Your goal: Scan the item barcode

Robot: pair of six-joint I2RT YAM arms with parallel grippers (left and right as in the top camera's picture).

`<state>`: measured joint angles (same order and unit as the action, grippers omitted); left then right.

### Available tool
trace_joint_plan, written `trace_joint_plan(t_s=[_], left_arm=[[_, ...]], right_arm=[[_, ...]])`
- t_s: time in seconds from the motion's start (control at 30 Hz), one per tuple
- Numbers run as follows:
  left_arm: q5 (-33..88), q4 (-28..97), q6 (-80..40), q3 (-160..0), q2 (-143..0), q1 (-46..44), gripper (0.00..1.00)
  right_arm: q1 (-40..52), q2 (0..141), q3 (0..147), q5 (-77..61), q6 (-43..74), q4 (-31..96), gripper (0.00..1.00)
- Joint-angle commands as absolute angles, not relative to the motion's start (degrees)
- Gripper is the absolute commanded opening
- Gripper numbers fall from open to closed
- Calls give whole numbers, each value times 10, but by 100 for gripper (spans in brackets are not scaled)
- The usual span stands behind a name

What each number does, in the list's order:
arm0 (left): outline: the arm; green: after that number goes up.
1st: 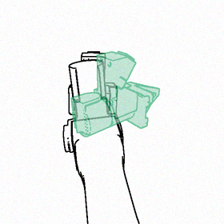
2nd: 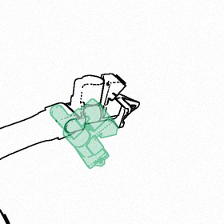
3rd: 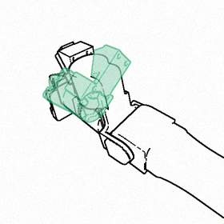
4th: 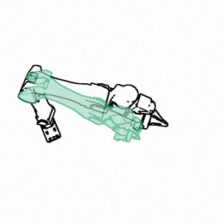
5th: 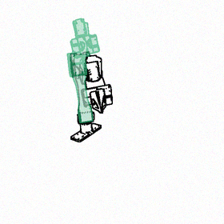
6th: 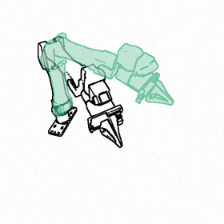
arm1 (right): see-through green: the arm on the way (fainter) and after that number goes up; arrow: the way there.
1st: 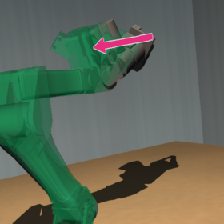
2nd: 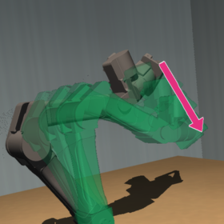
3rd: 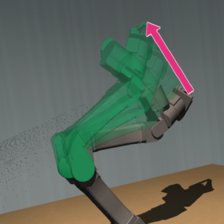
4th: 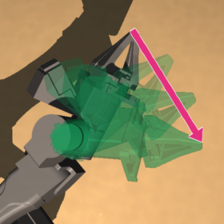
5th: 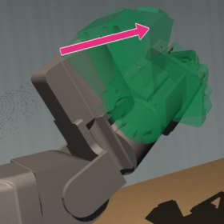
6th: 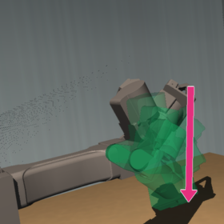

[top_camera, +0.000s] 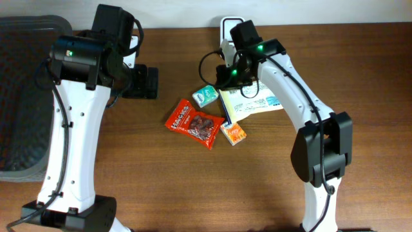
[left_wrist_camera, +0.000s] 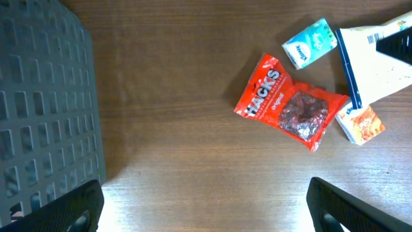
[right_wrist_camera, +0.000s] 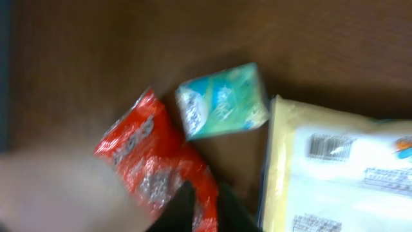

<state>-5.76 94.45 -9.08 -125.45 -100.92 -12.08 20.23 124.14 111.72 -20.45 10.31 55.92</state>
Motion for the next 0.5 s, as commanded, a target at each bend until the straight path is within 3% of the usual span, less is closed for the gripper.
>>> trace_joint_plan(t_s=[0.0, 0.07, 0.13, 0.23, 0.47], left_arm=[[-53, 944, -96, -1254, -1006, -120, 99], [-53, 944, -96, -1254, -1006, -120, 99], [-53, 944, -96, -1254, -1006, -120, 99], [-53, 944, -96, -1254, -1006, -120, 99], [-53, 944, -96, -1254, -1006, -120, 99]], right_arm=[[226, 1272, 1107, -101, 158, 519, 21], [233, 1286, 1107, -98, 161, 496, 20], [239, 1303, 1107, -98, 173, 472, 10], [248, 1329, 1107, -69, 183, 455, 4], [272, 1369, 1106, -53, 190, 455, 4]])
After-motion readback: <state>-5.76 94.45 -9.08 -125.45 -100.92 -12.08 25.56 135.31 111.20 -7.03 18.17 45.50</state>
